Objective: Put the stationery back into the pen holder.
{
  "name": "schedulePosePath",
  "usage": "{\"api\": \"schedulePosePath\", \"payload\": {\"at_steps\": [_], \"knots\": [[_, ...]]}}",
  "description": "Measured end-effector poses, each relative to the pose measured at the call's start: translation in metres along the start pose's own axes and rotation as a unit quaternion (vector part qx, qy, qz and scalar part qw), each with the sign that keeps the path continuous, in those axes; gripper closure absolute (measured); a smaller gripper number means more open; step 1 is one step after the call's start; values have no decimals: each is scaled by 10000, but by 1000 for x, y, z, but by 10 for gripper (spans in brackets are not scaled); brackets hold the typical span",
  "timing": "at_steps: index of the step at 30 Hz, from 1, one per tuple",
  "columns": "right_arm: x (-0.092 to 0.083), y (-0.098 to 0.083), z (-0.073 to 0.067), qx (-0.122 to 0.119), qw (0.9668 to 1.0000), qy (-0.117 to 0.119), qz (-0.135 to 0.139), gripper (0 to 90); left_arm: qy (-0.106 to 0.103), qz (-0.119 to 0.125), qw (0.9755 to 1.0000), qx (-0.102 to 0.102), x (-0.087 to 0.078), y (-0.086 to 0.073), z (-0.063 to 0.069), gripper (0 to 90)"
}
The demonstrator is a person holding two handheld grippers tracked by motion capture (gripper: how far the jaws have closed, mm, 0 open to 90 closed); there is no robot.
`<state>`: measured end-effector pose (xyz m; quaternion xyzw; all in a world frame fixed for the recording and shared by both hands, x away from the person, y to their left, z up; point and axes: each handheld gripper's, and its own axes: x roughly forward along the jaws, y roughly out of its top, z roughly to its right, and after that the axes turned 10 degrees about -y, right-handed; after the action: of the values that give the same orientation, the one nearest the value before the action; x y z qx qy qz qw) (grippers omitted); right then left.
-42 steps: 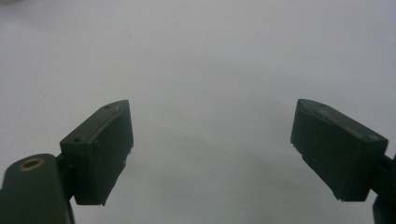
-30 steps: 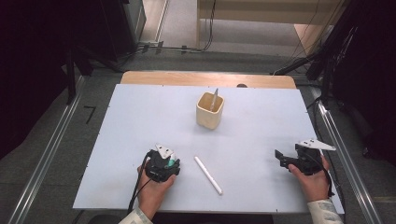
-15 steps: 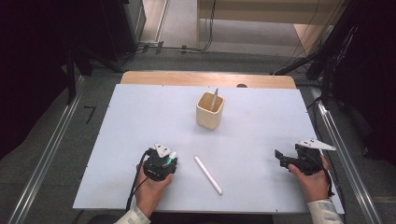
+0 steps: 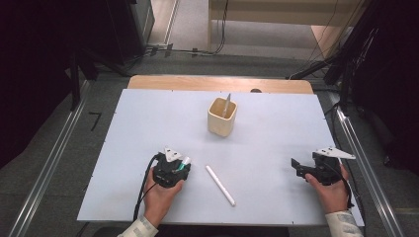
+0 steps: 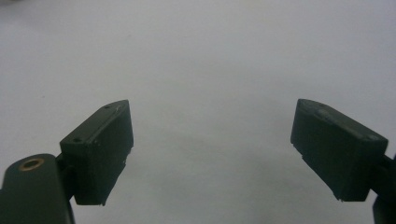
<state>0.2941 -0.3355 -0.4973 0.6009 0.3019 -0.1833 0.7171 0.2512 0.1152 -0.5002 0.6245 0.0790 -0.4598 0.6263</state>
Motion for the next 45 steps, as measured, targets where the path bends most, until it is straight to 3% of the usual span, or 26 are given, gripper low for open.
{"api": "schedulePosePath", "payload": {"at_steps": [19,30,45], "knots": [[0,0,0,-13,10000,-7,2,114,-52,365,9993,41,2,32,1,663],[1,0,1,4,10000,-1,-5,114,-14,618,9981,16,3,59,1,663],[1,0,1,0,10000,3,-9,114,-61,775,9970,-14,8,93,0,663]]}}
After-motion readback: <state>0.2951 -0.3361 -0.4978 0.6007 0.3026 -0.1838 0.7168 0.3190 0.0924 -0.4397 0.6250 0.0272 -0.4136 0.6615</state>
